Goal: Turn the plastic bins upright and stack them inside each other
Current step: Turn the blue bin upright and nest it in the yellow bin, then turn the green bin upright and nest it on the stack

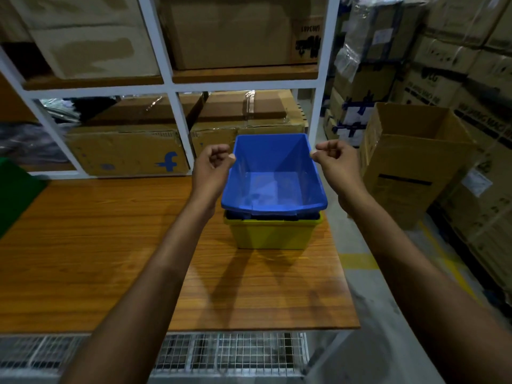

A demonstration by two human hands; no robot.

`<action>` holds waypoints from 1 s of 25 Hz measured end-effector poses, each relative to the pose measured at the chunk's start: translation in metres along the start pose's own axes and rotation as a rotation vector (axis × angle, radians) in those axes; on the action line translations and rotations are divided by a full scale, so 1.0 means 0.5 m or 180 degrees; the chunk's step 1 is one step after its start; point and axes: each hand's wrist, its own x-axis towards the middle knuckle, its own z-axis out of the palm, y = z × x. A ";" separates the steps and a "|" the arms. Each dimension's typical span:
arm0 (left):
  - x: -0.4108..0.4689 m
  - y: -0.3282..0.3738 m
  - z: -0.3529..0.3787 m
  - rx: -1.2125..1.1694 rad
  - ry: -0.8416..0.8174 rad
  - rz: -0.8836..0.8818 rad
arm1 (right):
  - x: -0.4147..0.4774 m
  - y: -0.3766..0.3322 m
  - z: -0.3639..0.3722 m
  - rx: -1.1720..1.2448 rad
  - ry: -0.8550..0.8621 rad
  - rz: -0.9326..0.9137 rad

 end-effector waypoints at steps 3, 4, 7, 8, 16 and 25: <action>-0.080 0.010 -0.017 0.0227 0.0087 0.0415 | -0.063 -0.020 -0.013 0.0070 -0.0416 -0.0107; -0.108 0.008 -0.025 0.0399 0.0117 0.0535 | -0.086 -0.025 -0.016 0.0089 -0.0544 -0.0111; -0.202 -0.001 -0.061 0.0978 0.0175 0.0785 | -0.168 -0.029 -0.017 0.0119 -0.0709 -0.0111; -0.229 -0.006 -0.076 0.1173 0.0174 0.0869 | -0.201 -0.027 -0.016 0.0123 -0.0742 -0.0095; -0.478 -0.040 -0.267 0.1449 0.0234 0.0473 | -0.505 0.002 0.070 0.0191 -0.1178 -0.0061; -0.744 -0.111 -0.582 0.2386 0.0537 0.0203 | -0.853 0.026 0.237 -0.0107 -0.1901 -0.0567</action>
